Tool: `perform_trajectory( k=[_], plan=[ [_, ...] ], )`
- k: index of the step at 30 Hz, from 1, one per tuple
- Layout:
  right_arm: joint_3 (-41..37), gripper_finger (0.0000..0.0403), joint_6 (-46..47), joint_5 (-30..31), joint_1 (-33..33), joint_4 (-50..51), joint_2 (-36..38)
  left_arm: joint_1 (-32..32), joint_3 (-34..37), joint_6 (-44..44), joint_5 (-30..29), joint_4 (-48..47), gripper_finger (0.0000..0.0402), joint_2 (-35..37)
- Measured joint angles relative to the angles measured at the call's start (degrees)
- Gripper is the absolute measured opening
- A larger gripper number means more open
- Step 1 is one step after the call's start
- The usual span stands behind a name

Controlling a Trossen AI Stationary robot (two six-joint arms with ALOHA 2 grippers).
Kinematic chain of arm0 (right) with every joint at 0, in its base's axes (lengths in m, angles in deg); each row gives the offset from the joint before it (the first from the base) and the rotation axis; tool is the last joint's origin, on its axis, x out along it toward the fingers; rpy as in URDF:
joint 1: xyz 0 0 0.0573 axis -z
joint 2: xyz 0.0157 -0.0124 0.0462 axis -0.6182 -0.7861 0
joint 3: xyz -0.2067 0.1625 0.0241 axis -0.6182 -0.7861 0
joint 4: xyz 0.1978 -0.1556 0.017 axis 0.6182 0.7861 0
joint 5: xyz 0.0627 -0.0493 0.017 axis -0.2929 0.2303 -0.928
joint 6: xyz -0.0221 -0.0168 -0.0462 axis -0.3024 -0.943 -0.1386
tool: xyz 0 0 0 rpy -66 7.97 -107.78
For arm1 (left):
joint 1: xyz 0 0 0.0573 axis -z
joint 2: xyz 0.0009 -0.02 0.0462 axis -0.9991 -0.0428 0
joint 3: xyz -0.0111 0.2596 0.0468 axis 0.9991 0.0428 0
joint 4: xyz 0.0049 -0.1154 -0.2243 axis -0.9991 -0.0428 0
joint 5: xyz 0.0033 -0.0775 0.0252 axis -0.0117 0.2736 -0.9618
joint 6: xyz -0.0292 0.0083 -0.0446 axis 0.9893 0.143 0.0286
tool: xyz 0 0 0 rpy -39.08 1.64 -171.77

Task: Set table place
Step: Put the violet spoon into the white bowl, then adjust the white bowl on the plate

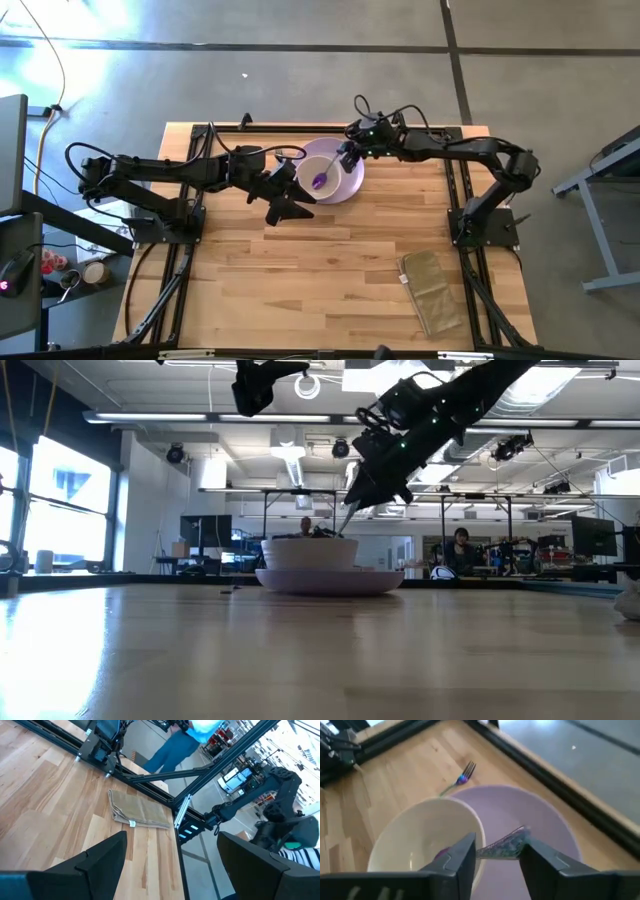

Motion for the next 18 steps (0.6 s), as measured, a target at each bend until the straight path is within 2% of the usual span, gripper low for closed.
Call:
perform_trajectory(
  k=[5,10,15,18],
  plan=[
    [4.17,0.0152,-3.80,4.34,0.11,5.82,2.95,0.00,0.00,-0.02,0.00,0.00,0.0298,0.00],
    [9.13,0.0156,-6.81,9.22,0.13,17.02,3.92,0.00,0.00,-0.04,-0.01,0.01,0.0298,0.00],
    [13.02,0.0153,-7.28,8.48,-1.97,21.50,3.99,0.00,0.00,-0.12,-0.02,0.03,0.0298,0.00],
    [12.84,0.0132,-7.05,7.29,-4.83,20.91,3.99,0.00,0.00,-0.12,-0.02,0.02,0.0298,0.00]
  ],
)
